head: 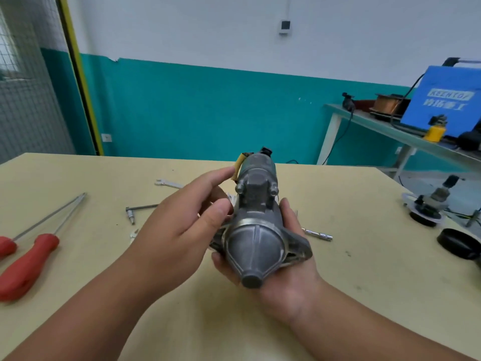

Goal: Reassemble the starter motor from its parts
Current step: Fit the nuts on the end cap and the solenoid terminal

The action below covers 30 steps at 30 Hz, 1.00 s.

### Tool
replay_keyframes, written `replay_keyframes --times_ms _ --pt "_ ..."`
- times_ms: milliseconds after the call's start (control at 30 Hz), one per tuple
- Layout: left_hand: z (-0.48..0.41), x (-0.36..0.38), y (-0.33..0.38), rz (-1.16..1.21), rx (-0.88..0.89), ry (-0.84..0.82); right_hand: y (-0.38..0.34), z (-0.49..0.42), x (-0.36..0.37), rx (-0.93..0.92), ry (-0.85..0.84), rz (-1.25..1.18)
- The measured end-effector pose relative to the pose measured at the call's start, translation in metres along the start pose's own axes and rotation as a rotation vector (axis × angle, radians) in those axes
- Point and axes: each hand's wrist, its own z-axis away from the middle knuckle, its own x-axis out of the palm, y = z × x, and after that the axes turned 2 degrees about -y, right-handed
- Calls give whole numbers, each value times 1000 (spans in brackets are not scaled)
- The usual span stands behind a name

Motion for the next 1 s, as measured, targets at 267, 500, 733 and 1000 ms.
replay_keyframes --times_ms 267,500,733,1000 --pt "-3 1 -6 -8 -66 -4 0 -10 -6 -24 100 -13" --pt "-8 -9 1 187 -212 69 -6 -10 5 -196 169 267" --pt "-7 0 -11 156 -305 81 -20 -9 13 -489 282 986" --pt "-4 16 -24 196 -451 120 -28 -10 7 -438 388 1272"
